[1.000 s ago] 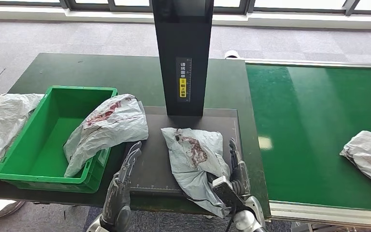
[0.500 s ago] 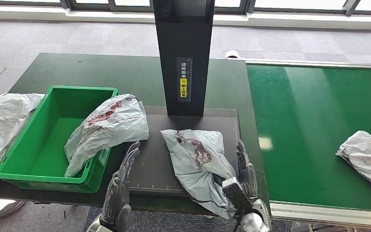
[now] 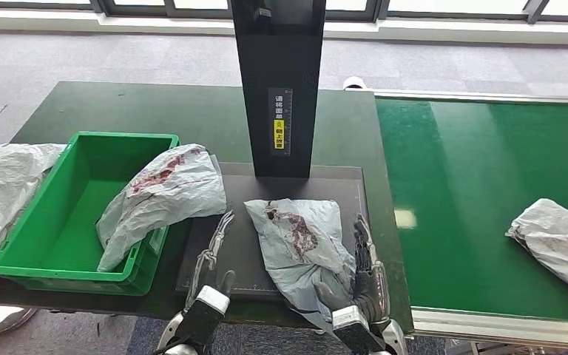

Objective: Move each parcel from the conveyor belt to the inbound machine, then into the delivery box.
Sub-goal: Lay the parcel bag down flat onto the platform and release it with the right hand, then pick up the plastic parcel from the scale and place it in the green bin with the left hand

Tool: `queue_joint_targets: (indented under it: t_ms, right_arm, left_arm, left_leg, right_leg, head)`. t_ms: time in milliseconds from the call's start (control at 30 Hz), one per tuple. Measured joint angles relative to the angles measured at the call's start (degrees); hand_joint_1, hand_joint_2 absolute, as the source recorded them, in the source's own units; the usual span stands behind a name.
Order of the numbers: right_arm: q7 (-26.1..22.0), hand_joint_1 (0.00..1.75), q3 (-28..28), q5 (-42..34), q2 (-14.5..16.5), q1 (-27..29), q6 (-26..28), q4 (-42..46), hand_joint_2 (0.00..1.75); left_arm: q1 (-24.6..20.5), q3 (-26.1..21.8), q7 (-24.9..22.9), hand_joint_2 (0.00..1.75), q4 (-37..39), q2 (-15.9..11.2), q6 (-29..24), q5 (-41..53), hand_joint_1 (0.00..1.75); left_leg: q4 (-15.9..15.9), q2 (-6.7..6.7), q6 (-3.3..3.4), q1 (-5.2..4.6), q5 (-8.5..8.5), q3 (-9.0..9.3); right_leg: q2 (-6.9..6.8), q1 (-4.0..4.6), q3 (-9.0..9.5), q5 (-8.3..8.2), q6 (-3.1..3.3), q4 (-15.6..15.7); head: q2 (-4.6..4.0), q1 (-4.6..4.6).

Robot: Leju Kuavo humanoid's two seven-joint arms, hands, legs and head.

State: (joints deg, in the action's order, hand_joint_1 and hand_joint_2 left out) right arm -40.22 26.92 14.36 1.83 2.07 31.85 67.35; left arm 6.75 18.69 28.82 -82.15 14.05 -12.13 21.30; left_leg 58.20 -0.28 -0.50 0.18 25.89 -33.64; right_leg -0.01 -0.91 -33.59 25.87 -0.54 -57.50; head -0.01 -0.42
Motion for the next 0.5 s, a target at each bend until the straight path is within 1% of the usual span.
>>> queue_joint_targets:
  t_ms: [100, 300, 367, 500]
  right_arm:
    - [0.5, 0.00, -1.3, 2.1, 1.1, 2.2, -0.7, 4.7, 1.75]
    - [1.0, 0.00, -4.3, 4.2, 2.7, 4.9, -1.7, 10.2, 1.75]
    - [1.1, 0.00, -5.7, 5.6, 3.5, 5.9, -2.6, 11.7, 1.75]
    - [1.3, 0.00, -8.7, 8.8, 5.6, 8.3, -5.0, 16.3, 1.75]
  left_arm:
    - [-1.6, 0.8, 0.3, 0.00, 2.0, -0.1, 2.7, -2.8, 0.00]
    - [-3.6, 1.5, 1.1, 0.00, 4.4, -0.1, 4.1, -3.2, 0.00]
    - [-4.1, 1.8, 1.3, 0.00, 5.1, -0.1, 3.5, 0.0, 0.00]
    - [-6.3, 3.3, 0.7, 0.00, 8.0, 0.0, -0.9, 12.0, 0.00]
  left_leg:
    - [0.0, 0.01, 0.00, -0.01, 0.00, -0.01]
    - [0.0, 0.03, 0.01, -0.02, 0.02, -0.01]
    - [0.0, 0.03, 0.01, -0.02, 0.02, 0.00]
    - [0.0, 0.03, 0.01, -0.01, 0.01, -0.01]
  right_leg:
    - [0.02, -0.02, 0.00, 0.00, 0.00, 0.0]
    - [0.07, -0.03, -0.01, 0.00, 0.00, 0.0]
    - [0.06, -0.03, -0.02, 0.00, 0.00, 0.0]
    - [0.03, -0.02, -0.02, 0.00, 0.01, 0.0]
  head:
    - [0.01, -0.01]
    - [0.00, -0.01]
    - [0.01, -0.02]
    - [0.00, -0.01]
